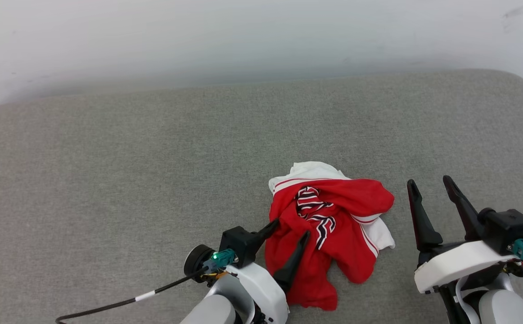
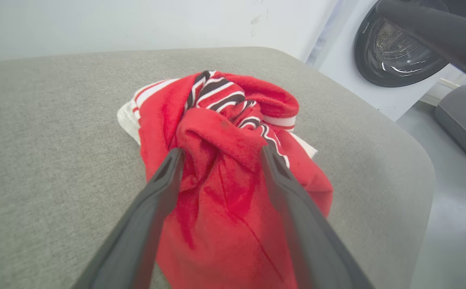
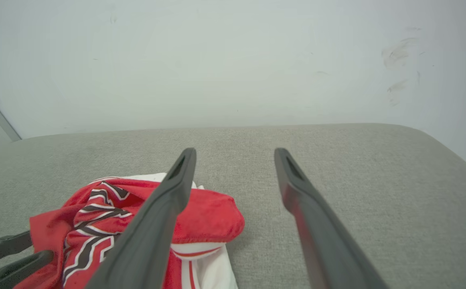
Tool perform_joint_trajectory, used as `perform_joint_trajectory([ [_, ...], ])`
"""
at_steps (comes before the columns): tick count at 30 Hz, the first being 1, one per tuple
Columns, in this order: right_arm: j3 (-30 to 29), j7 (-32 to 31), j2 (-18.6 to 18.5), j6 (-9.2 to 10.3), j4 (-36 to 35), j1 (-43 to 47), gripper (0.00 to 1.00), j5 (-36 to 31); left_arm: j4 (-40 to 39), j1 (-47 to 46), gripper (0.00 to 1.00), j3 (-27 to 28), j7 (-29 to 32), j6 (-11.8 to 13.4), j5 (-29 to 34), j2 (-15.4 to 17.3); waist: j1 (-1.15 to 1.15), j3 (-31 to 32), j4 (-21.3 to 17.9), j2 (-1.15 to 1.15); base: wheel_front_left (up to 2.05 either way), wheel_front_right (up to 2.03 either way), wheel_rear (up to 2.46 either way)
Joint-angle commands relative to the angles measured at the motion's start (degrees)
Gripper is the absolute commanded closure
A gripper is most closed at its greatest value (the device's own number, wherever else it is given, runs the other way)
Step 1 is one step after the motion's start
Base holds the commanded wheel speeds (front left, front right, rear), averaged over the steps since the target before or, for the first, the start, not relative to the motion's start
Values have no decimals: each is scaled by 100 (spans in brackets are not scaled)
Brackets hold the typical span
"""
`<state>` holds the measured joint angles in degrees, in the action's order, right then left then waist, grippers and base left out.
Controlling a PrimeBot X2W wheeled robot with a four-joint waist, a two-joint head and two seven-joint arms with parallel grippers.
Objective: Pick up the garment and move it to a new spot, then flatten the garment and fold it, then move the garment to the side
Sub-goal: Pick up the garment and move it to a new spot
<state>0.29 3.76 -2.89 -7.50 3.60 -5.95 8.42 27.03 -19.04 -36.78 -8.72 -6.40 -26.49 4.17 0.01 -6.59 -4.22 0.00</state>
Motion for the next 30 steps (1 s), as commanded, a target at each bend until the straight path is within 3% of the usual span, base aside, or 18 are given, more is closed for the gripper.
perform_joint_trajectory([
  [1, -21, 24, 2, 2, 27, 10, 0, -23, -129, 94, 0, 25, -175, 92, 70, 21, -1, 143, 107, 0, 0, 0, 0],
  [6, -58, -19, 2, 2, 30, 132, 0, -20, -560, 146, 0, 219, -449, 363, 165, 156, -1, 400, 280, 0, 0, 0, 0],
  [19, -165, -185, 2, 2, -154, 578, 0, 14, -1094, 637, 0, 1470, -592, 1366, -25, 1010, -1, 817, 453, 0, 0, 0, 0],
  [24, -192, -249, 2, 2, -203, 727, 0, 42, -1175, 969, 0, 1649, -548, 1551, -29, 1296, -1, 890, 427, 0, 0, 0, 0],
  [30, -235, -310, 2, 2, -262, 799, 0, 55, -1304, 1138, 0, 1616, -450, 1610, -42, 1376, -1, 900, 419, 0, 0, 0, 0],
])
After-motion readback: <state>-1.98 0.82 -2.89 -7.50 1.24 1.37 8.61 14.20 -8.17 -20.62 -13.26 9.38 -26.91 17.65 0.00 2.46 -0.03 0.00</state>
